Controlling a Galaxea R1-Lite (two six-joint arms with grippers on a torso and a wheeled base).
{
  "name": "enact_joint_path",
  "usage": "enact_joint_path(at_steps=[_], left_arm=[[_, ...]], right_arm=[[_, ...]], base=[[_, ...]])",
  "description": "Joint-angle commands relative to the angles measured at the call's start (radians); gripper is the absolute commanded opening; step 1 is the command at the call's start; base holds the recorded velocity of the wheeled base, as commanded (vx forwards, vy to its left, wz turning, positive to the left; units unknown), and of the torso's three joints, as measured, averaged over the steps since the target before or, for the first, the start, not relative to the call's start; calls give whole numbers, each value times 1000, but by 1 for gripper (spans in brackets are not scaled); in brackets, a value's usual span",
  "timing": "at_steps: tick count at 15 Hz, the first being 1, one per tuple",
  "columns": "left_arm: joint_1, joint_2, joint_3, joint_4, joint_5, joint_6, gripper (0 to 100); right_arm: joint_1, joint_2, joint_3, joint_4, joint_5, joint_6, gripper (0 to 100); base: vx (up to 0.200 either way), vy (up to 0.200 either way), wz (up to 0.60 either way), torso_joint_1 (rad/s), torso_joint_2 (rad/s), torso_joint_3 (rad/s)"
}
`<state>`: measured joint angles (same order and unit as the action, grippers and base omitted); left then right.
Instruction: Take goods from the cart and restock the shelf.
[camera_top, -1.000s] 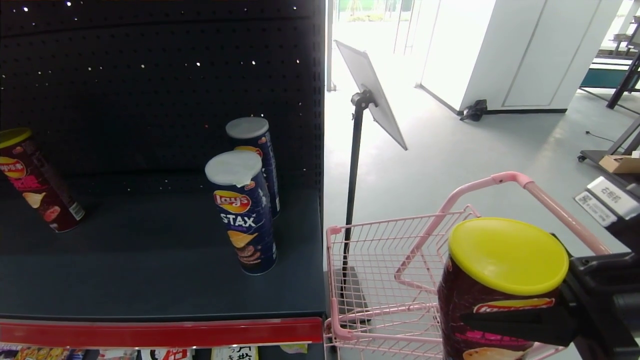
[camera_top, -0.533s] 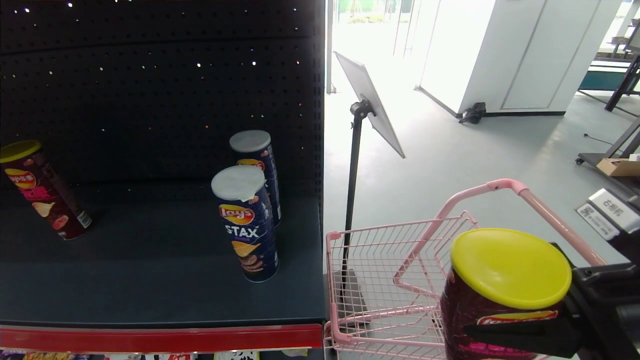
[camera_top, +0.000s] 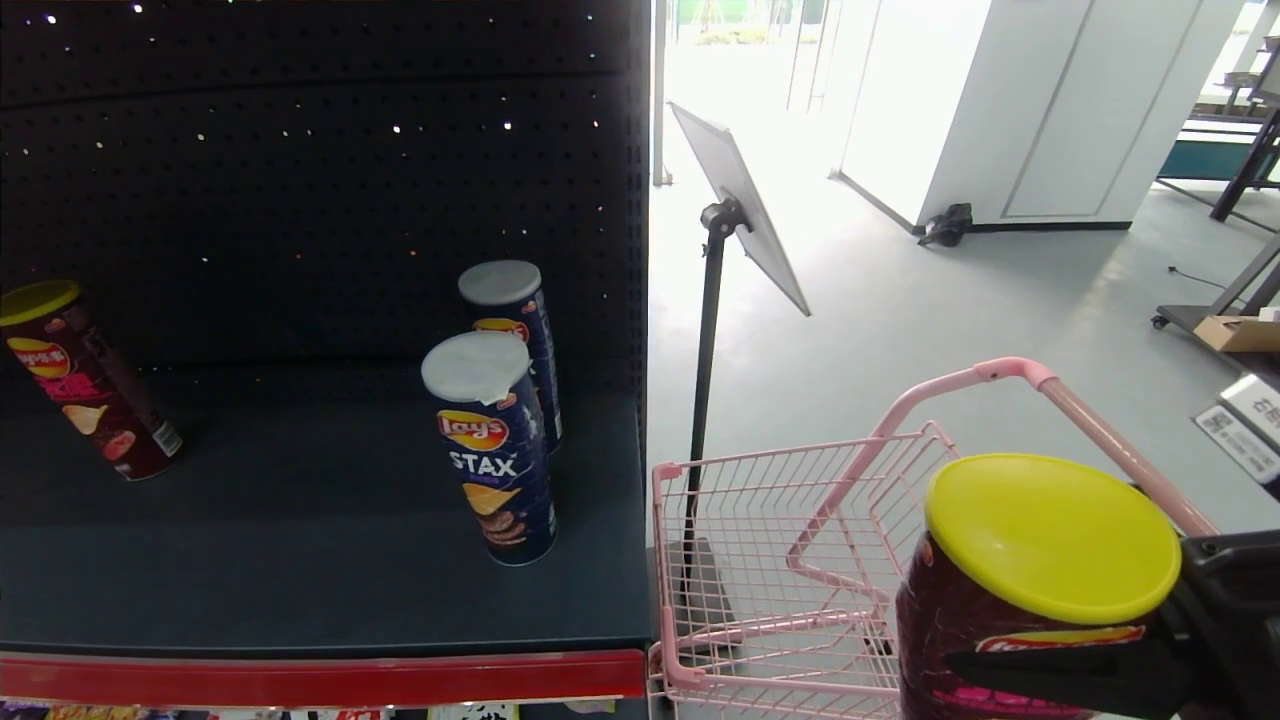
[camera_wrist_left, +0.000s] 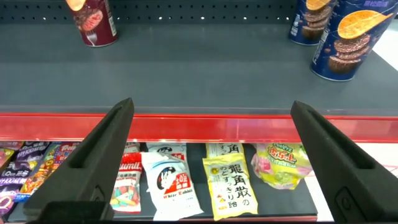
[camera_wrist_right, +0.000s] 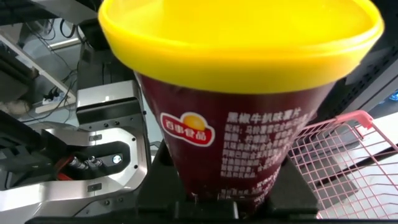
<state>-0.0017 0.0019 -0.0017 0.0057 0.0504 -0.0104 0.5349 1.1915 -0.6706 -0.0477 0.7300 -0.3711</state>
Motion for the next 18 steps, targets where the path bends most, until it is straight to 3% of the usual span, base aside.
enact_joint_path(at_steps=[1,7,14,18], left_arm=[[0,1,0,0,0,0,100],[0,1,0,0,0,0,100],[0,1,0,0,0,-2,100],[0,1,0,0,0,-2,100]], right_arm=[[0,-9,-6,-1,-4,0,0],[10,-16,-27,0,-92,-3,0],[94,-1,-67,0,-215,4,0],[102,-1,-78,-1,-222,6,0]], base=[[0,0,0,0,0,0],[0,0,0,0,0,0],[0,0,0,0,0,0],[0,200,0,1,-2,2]])
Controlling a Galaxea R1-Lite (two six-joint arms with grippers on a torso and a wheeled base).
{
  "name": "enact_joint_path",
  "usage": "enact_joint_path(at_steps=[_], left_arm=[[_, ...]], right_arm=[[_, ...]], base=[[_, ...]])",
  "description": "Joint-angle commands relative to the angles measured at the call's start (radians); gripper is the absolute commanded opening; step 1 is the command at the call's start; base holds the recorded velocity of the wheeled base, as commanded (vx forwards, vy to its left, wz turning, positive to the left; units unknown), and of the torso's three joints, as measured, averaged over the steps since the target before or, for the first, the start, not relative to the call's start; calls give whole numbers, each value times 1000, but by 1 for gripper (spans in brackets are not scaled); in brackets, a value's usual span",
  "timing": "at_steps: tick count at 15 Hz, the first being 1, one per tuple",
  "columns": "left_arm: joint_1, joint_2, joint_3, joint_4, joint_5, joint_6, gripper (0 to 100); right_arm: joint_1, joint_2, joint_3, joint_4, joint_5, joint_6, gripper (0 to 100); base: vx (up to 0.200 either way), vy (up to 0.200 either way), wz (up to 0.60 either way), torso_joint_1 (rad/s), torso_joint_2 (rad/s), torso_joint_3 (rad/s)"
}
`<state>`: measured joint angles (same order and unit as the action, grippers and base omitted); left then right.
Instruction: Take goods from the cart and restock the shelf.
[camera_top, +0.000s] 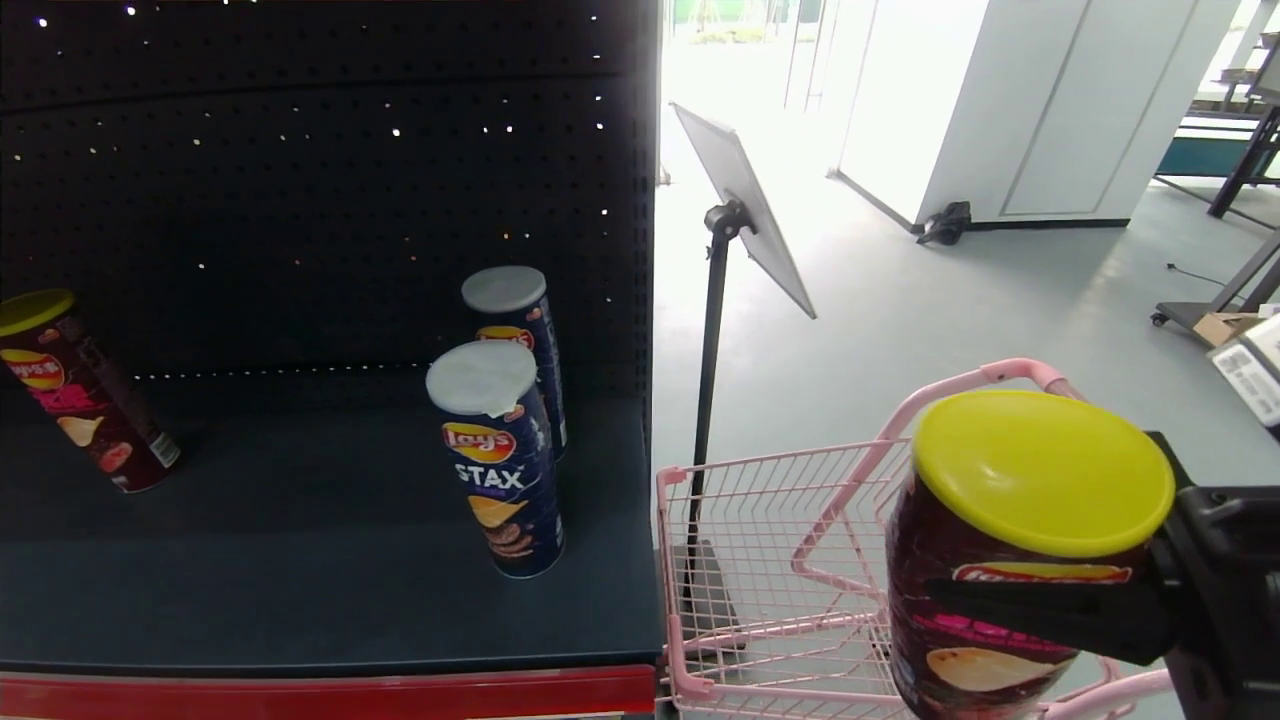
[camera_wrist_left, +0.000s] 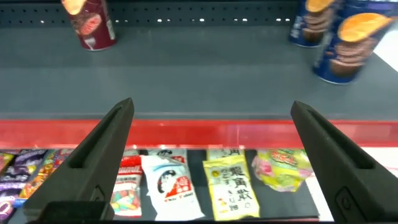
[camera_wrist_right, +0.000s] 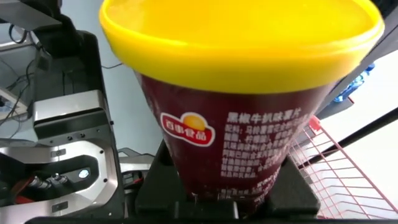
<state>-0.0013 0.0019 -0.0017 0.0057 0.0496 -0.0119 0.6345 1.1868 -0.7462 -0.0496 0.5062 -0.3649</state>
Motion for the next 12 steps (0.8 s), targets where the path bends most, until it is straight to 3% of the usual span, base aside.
enact_joint_path(at_steps=[1,12], left_arm=[[0,1,0,0,1,0,100],[0,1,0,0,1,0,100]], right_arm=[[2,4,-2,2,2,0,0],[93,-3,-45,0,-20,1,0]], base=[[0,200,0,12,12,-7],[0,200,0,4,-1,2]])
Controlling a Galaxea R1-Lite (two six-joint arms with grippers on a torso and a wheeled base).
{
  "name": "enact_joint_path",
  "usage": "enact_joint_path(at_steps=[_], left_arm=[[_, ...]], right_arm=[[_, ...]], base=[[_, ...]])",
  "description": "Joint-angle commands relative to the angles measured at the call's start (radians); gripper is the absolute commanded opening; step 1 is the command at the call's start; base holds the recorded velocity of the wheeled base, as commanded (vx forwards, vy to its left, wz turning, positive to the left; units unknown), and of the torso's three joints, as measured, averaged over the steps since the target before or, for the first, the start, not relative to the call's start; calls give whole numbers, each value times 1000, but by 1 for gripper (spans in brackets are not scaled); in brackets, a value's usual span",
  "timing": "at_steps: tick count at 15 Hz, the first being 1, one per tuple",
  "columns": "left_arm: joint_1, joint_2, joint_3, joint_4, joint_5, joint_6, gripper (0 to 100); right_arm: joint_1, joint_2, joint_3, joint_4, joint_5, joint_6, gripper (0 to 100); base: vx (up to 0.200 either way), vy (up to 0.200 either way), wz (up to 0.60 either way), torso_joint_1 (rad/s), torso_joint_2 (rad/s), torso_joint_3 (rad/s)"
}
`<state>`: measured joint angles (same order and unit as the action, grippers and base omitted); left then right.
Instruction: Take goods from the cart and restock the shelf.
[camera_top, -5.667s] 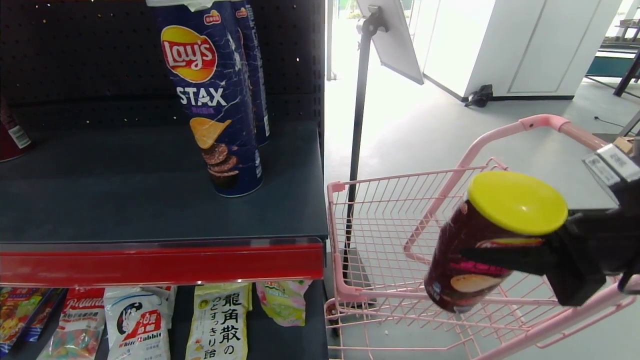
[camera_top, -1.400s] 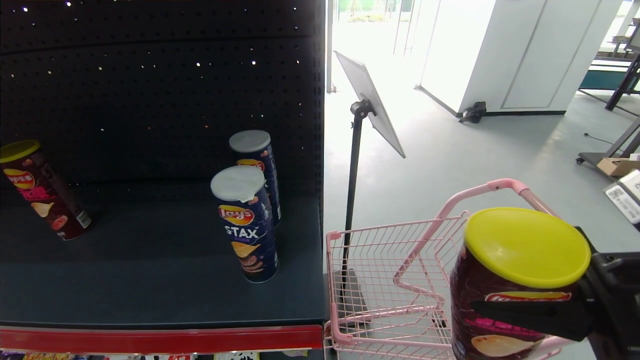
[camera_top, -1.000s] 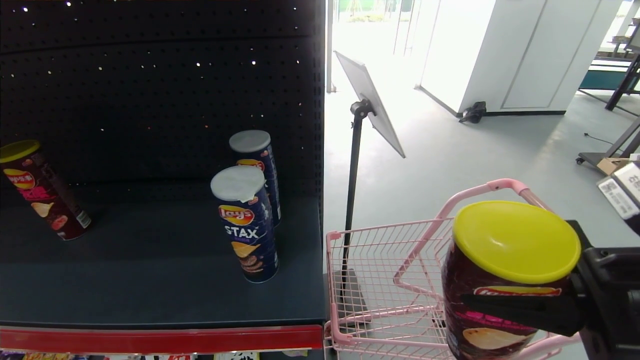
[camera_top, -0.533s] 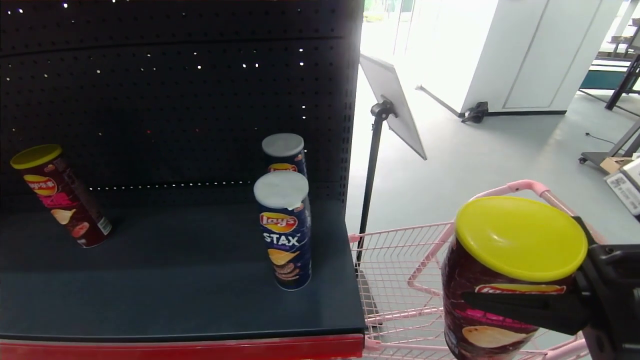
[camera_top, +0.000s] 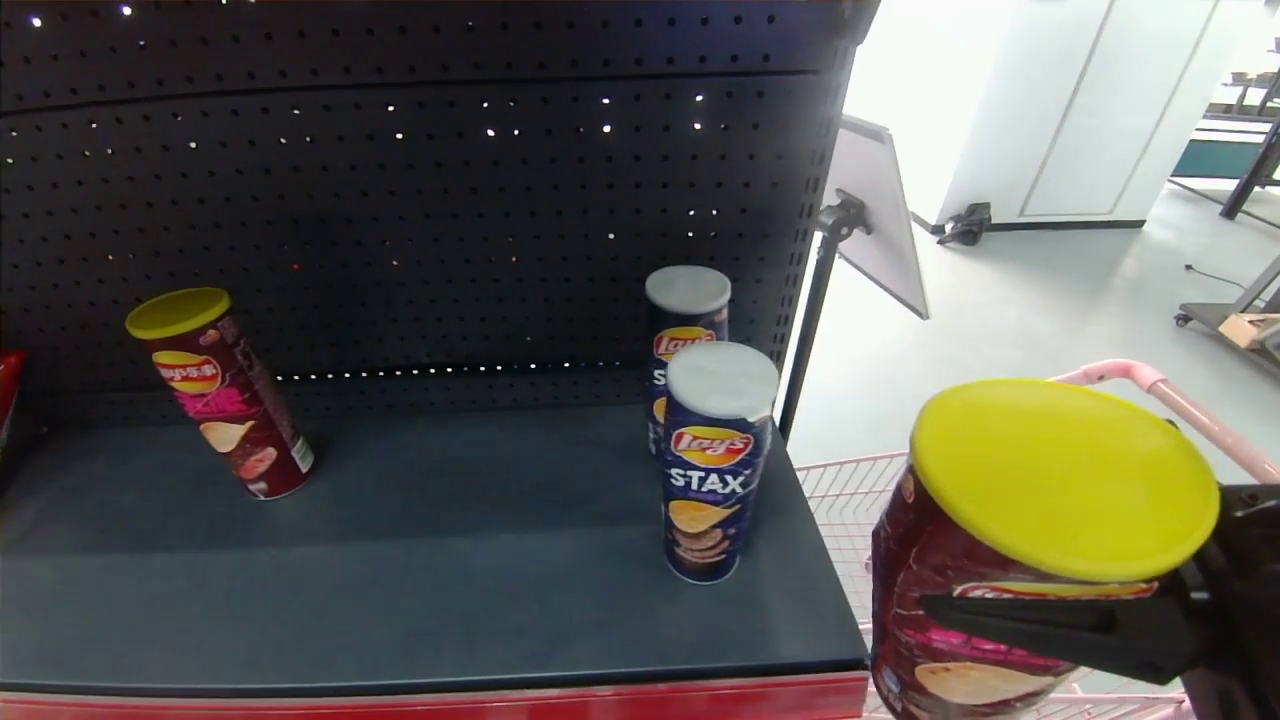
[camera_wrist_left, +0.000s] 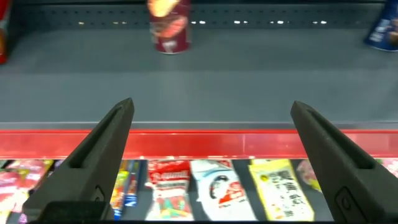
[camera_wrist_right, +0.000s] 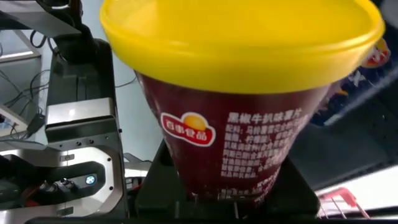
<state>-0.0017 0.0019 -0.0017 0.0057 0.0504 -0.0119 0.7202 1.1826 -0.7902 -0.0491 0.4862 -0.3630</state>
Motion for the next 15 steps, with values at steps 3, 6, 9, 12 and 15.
enact_joint_path(at_steps=[3,6,9,12,15], left_arm=[[0,1,0,0,0,0,100],[0,1,0,0,0,0,100],[0,1,0,0,0,0,100],[0,1,0,0,0,0,100],[0,1,0,0,0,0,100]], right_arm=[[13,0,-1,0,-1,-1,0],[13,-1,0,-5,0,-1,0],[13,0,2,-5,2,-1,0],[13,0,8,-5,3,-1,0],[13,-1,14,-5,3,-2,0]], base=[[0,200,0,1,2,4],[0,200,0,2,4,-1],[0,200,0,-2,2,2],[0,200,0,-1,4,4],[0,200,0,4,1,4]])
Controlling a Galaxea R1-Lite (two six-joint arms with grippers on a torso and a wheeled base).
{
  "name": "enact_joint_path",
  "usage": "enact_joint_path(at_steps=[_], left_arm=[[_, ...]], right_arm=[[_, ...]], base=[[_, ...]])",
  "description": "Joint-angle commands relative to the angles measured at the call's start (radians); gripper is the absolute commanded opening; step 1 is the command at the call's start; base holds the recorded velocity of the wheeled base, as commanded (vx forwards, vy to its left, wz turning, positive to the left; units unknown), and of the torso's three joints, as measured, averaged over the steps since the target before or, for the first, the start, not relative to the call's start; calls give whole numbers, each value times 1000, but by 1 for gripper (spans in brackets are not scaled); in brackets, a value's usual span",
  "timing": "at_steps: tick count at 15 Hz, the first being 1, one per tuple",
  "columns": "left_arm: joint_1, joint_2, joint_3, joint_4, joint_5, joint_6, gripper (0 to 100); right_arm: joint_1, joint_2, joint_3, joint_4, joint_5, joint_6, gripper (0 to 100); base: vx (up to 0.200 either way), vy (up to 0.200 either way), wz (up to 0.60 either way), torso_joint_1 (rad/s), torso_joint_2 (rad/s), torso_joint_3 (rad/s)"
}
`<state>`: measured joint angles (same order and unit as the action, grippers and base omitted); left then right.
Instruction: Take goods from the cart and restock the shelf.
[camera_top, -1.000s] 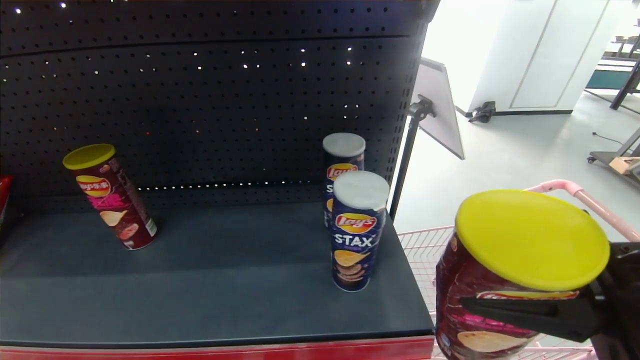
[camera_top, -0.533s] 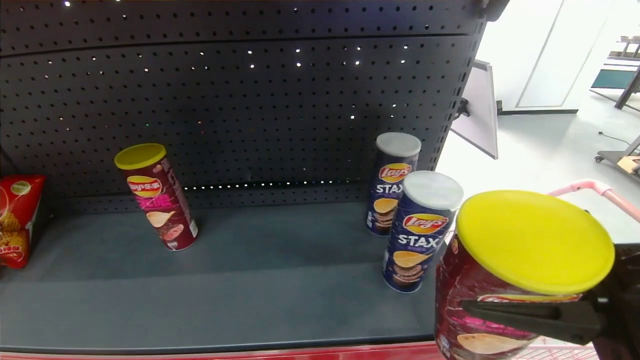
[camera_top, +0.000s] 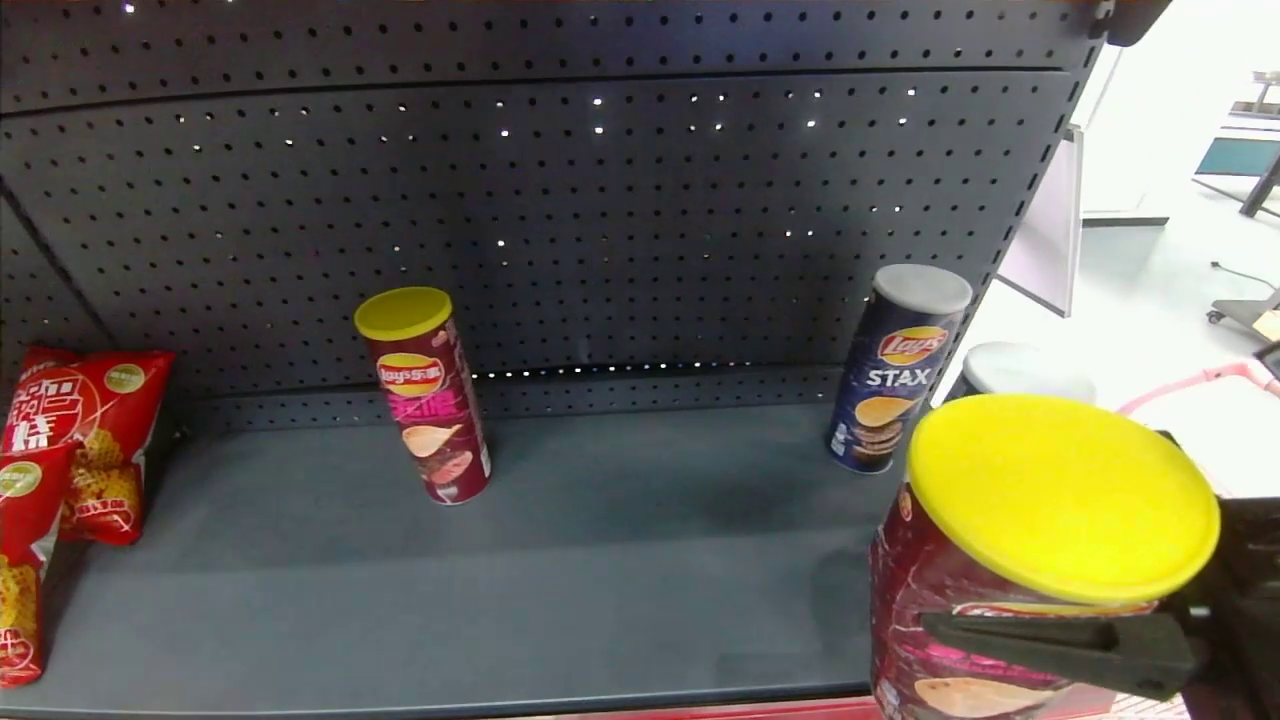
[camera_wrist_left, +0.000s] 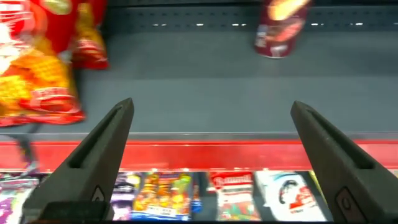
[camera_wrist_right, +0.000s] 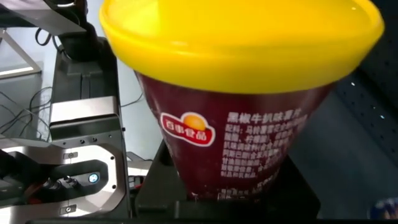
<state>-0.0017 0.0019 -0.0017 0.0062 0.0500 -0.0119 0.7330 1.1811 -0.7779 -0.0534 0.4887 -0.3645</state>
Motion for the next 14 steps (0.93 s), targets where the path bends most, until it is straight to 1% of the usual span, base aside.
enact_joint_path(at_steps=[1,11,14], left_arm=[[0,3,0,0,1,0,100],[0,1,0,0,1,0,100],[0,1,0,0,1,0,100]], right_arm=[[0,-1,3,0,1,-1,0],[0,-9,34,0,2,-1,0],[0,-8,40,-2,2,-1,0]], base=[[0,200,0,-2,7,2],[0,200,0,4,4,4],[0,0,0,0,0,0]])
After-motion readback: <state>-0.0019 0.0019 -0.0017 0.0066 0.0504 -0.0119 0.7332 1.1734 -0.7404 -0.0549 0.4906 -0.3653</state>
